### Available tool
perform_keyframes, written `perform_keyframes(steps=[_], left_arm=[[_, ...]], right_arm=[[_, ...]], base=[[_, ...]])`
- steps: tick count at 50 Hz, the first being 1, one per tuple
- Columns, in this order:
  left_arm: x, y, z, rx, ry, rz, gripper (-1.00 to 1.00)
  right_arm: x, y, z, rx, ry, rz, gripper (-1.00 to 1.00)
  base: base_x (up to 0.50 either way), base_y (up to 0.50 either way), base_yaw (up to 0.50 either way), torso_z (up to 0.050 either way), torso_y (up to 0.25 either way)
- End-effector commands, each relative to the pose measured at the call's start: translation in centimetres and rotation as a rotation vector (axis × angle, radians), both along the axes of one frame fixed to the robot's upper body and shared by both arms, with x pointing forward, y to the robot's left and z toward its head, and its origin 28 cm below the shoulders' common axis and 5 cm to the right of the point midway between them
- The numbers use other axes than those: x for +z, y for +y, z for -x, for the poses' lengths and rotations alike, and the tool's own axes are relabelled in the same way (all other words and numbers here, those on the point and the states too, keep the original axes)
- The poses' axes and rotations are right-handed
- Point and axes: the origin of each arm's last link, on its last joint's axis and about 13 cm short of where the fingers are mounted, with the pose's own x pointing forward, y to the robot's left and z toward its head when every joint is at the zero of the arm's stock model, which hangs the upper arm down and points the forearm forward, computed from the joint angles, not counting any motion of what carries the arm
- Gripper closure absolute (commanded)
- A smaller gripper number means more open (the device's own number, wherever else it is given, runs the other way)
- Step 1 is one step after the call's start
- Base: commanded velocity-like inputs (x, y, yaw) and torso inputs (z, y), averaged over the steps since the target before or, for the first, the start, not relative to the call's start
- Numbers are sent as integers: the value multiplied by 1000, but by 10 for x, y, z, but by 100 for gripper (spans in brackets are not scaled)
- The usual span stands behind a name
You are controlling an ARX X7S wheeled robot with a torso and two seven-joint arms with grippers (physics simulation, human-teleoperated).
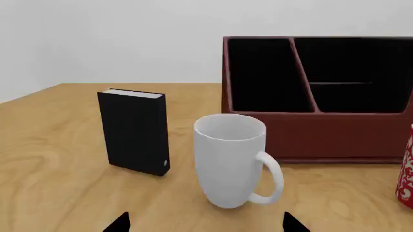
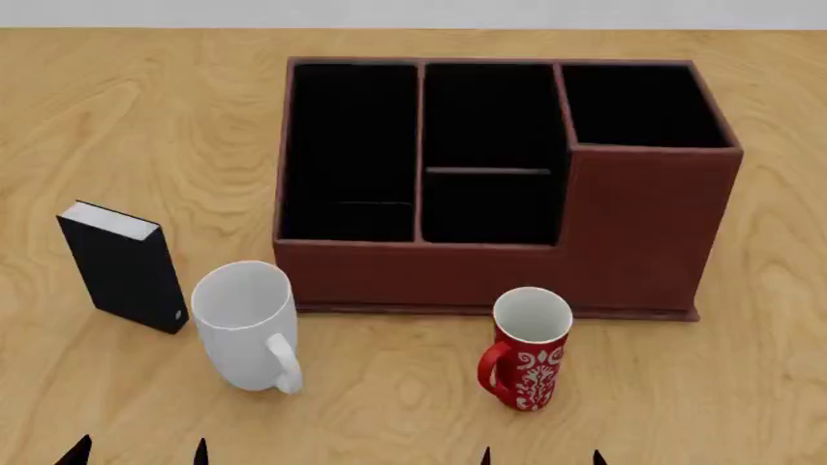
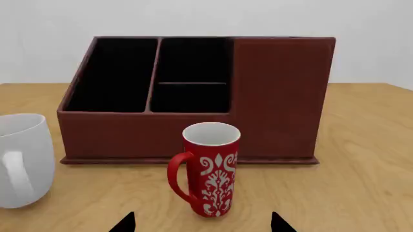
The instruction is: Pick up the white mug and place it to the right of the caddy.
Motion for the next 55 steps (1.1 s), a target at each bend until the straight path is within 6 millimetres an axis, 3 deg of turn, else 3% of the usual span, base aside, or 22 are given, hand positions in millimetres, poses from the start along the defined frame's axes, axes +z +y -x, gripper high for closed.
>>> perform_keyframes(steps=[1, 13, 28, 42, 55], left_arm=[[0, 0, 0, 0, 0, 0, -100], [7, 1, 2, 0, -9, 9, -100], [56, 7, 1, 38, -32, -21, -100], [107, 8, 12, 19, -112, 25, -100], [109, 11, 11, 35, -129, 19, -100]], right_arm=[[0, 0, 0, 0, 0, 0, -100], [6, 1, 0, -11, -7, 26, -100], [86, -2, 1, -34, -127, 80, -100], [122, 6, 7, -11, -218, 125, -100], [137, 5, 12, -40, -243, 135, -100]], base=[[0, 0, 0, 0, 0], [0, 0, 0, 0, 0], [0, 0, 0, 0, 0], [0, 0, 0, 0, 0], [-1, -161, 0, 0, 0]])
